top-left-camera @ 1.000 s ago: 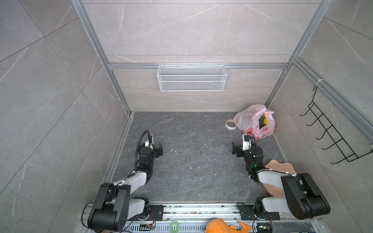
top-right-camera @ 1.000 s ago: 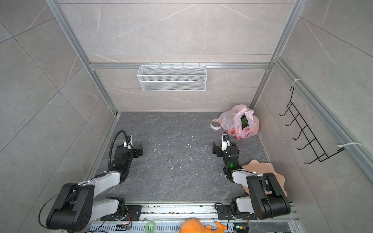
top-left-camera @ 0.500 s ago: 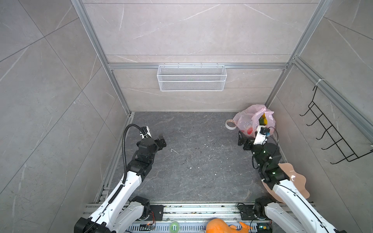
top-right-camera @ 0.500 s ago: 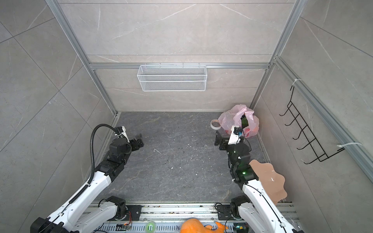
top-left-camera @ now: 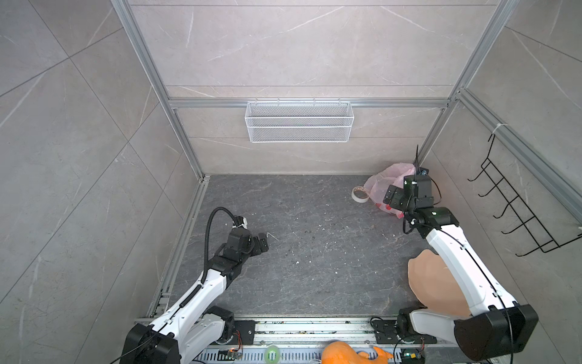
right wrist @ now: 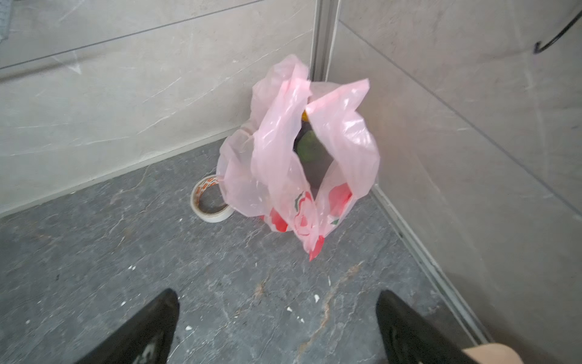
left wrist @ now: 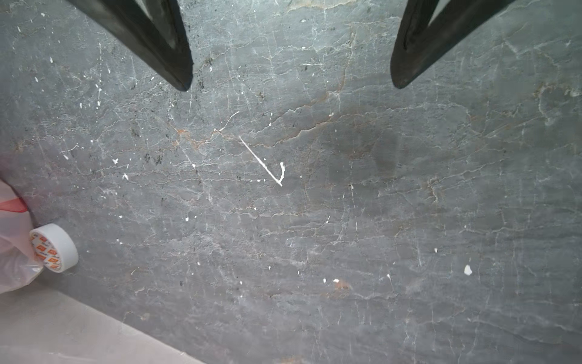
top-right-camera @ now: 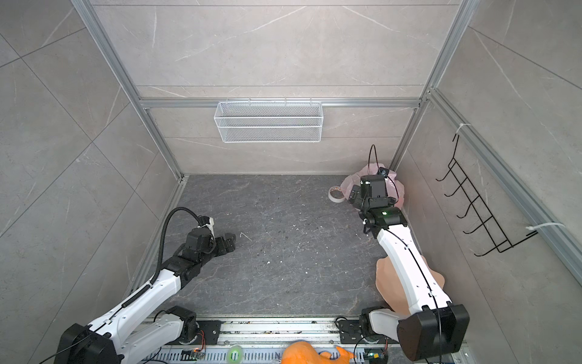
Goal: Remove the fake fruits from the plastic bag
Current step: 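Reach the right gripper to the pink bag while the left arm lifts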
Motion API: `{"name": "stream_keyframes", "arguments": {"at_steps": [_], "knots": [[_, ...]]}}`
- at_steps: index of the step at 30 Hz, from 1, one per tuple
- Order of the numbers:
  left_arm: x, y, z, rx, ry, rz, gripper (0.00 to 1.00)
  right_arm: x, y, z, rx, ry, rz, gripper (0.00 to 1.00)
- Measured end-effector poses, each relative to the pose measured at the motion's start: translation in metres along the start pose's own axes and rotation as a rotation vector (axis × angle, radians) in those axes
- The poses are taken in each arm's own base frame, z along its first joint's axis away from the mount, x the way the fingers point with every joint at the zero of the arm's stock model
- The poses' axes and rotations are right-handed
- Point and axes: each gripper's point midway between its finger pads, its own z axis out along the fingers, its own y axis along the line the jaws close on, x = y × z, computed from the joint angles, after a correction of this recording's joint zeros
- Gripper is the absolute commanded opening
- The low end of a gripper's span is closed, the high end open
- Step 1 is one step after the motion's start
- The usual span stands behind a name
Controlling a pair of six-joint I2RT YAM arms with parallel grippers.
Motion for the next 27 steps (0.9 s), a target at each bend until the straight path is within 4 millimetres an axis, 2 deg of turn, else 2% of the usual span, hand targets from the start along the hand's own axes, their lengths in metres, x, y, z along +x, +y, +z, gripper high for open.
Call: {"name": "stream_keyframes", "arguments": {"at_steps": [3,6,11,15,20,27], "knots": [[-0.006,-0.003,-0.004,0.014,-0.027,0.000,1.00,-0.022,-0.010,0.005,0.048,-0.030,0.014,1.00],[-0.010,-0.005,-0.005,0.023,-0.042,0.001,1.00,-0.033,-0.018,0.019,0.097,-0.036,0.019,1.00],[-0.009,-0.008,-0.004,0.039,-0.035,0.001,1.00,-0.023,-0.024,0.060,0.154,0.032,-0.009,1.00],[-0.007,-0.009,0.000,0.045,-0.025,0.002,1.00,-0.013,-0.021,0.084,0.166,0.074,-0.045,1.00],[-0.002,-0.009,0.005,0.042,-0.002,0.004,1.00,-0.024,-0.014,0.098,0.165,0.063,-0.057,1.00],[0.002,-0.009,0.010,0.042,0.014,0.006,1.00,-0.039,-0.017,0.119,0.209,0.041,-0.050,1.00]]}}
